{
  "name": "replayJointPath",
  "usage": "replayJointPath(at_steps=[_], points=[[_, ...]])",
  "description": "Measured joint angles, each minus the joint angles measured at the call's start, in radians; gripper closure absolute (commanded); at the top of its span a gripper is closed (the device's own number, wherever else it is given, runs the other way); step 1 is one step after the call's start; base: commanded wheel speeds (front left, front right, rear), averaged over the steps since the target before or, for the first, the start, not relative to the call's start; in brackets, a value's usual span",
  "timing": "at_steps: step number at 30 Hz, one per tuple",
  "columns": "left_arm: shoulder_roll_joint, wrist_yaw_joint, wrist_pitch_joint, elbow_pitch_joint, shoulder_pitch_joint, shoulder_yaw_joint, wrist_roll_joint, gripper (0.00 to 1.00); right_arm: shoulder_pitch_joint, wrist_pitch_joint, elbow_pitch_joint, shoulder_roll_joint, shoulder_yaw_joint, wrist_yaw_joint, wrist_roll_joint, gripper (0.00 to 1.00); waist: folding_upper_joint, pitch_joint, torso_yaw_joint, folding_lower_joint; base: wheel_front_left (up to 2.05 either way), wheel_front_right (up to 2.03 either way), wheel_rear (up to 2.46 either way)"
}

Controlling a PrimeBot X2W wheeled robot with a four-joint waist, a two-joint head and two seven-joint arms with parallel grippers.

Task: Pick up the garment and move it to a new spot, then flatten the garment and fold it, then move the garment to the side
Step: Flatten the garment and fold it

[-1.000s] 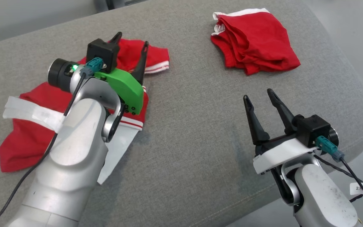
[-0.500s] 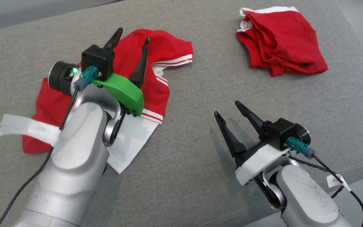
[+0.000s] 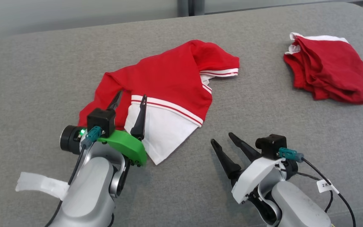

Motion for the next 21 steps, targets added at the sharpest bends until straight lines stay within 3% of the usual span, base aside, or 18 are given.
replayJointPath(at_steps=[9,21], points=[[0.003,0.014,-0.012,-0.109,0.118,-0.028,-0.039,0.0,0.025,0.031,0.035,0.001,-0.002,0.001,0.16,0.0,0.0,-0.038,0.127,0.0,0.0,0.0,0.0],[0.009,0.024,-0.015,-0.213,0.197,-0.058,-0.067,0.0,0.047,0.053,0.048,0.001,0.008,0.009,0.273,0.0,0.0,-0.04,0.295,0.0,0.0,0.0,0.0]])
